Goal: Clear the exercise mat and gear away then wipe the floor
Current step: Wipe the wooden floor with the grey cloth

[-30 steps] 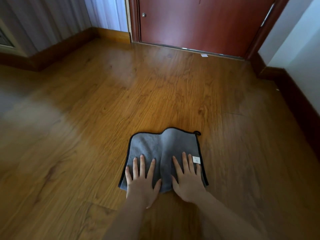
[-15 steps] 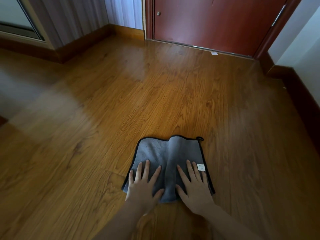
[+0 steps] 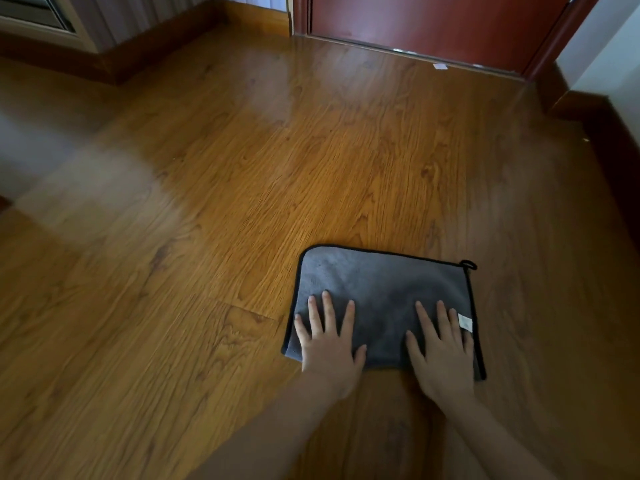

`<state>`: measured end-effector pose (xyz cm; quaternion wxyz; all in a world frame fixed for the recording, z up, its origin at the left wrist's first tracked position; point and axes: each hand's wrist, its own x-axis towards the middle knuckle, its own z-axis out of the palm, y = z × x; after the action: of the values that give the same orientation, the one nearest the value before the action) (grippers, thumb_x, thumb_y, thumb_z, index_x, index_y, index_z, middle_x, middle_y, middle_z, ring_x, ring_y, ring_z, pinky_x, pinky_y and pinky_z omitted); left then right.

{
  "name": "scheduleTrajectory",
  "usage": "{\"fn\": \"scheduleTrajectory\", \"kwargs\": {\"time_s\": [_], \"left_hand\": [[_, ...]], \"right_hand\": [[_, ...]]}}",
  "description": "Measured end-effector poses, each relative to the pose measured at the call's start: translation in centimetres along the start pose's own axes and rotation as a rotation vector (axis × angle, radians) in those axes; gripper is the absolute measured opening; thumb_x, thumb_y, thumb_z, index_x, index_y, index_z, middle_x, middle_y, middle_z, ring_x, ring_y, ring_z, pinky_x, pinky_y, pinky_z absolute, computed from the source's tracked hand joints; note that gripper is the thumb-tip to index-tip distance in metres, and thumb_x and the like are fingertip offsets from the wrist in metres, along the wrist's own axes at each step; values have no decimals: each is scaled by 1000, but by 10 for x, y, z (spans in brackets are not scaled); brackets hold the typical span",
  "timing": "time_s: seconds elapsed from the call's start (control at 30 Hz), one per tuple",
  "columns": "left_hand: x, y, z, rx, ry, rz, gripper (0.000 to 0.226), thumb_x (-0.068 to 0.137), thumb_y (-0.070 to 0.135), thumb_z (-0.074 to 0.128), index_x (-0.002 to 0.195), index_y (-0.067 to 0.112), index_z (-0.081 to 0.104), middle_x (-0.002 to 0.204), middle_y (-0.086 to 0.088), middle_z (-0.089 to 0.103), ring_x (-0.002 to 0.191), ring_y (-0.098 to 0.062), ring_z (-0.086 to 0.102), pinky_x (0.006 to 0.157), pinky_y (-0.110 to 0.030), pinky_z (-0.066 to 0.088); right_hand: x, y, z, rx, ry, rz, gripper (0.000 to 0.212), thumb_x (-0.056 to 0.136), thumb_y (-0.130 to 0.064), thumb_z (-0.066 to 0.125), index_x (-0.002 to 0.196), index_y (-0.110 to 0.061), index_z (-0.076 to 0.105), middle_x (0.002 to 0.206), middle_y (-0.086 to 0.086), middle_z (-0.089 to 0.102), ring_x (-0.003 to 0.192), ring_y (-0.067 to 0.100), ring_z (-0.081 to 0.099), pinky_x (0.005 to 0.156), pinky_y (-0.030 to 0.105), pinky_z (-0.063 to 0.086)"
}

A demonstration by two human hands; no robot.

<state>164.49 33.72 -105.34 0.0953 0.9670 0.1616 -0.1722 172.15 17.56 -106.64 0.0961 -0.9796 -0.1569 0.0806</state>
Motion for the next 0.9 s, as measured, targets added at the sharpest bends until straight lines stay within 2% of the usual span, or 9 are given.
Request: {"fn": "scheduleTrajectory", "kwargs": {"time_s": [0.13, 0.23, 0.37, 0.43, 0.5, 0.57, 0.67, 0.77, 0.9], "left_hand": [[3, -26, -6, -18, 94, 23, 69, 87, 58, 10, 148, 26, 11, 155, -19, 12, 141, -39, 18, 108, -56, 23], [7, -67, -9, 82, 80, 29, 67, 92, 58, 9, 145, 27, -19, 155, -12, -19, 143, -32, -12, 116, -48, 3], [-5, -128, -17, 139, 103, -101, 74, 84, 63, -7, 147, 26, -17, 156, -11, -16, 144, -31, -8, 116, -45, 7], [-23, -160, -14, 117, 132, -164, 84, 76, 63, -16, 150, 24, -4, 157, -14, -3, 144, -32, 4, 114, -47, 16], [-46, -189, -9, 72, 163, -223, 79, 88, 63, -6, 148, 19, 23, 151, -19, 26, 137, -37, 31, 104, -52, 36], [-74, -212, 4, 8, 181, -269, 71, 94, 58, 4, 143, 16, 33, 144, -20, 39, 129, -38, 42, 95, -53, 44], [-111, -230, 26, -25, 251, -304, 70, 94, 60, 6, 145, 18, 29, 147, -17, 35, 134, -34, 34, 100, -53, 38], [-125, -231, 34, -39, 254, -309, 71, 92, 62, 9, 147, 20, 27, 151, -14, 27, 138, -32, 25, 105, -53, 30], [-106, -208, 28, -70, 232, -364, 67, 90, 52, 20, 146, 17, 29, 149, -21, 29, 136, -40, 28, 104, -60, 31]], "right_hand": [[30, -22, -7, 18, -51, 53, 58, 99, -37, 31, 150, -30, 4, 159, 6, 6, 145, 26, 0, 115, 46, 3], [48, -57, -10, 6, -123, -11, 57, 100, -36, 28, 150, -31, 1, 159, 7, 2, 145, 28, -3, 115, 47, 3], [56, -124, 0, -9, -227, -186, 56, 100, -41, 28, 150, -35, 4, 159, 8, -3, 145, 29, -8, 115, 50, 1], [49, -158, 7, -7, -264, -286, 56, 99, -42, 29, 150, -36, 4, 158, 9, -8, 144, 30, -12, 115, 50, -3], [35, -184, 15, -16, -279, -379, 57, 99, -43, 29, 150, -36, 5, 158, 10, -11, 144, 30, -16, 114, 49, -6], [12, -200, 27, -21, -282, -478, 55, 98, -46, 24, 149, -36, 6, 158, 10, -12, 143, 30, -17, 114, 48, -7], [-26, -205, 42, -9, -238, -585, 59, 90, -50, 17, 147, -34, 24, 157, 14, 8, 145, 34, 2, 115, 51, 7], [-37, -191, 47, -23, -170, -621, 54, 90, -49, 29, 138, -31, 42, 148, 13, 36, 138, 33, 31, 107, 47, 28], [-26, -165, 38, -57, -144, -660, 53, 91, -48, 30, 137, -28, 46, 145, 10, 42, 135, 30, 38, 105, 45, 37]]}}
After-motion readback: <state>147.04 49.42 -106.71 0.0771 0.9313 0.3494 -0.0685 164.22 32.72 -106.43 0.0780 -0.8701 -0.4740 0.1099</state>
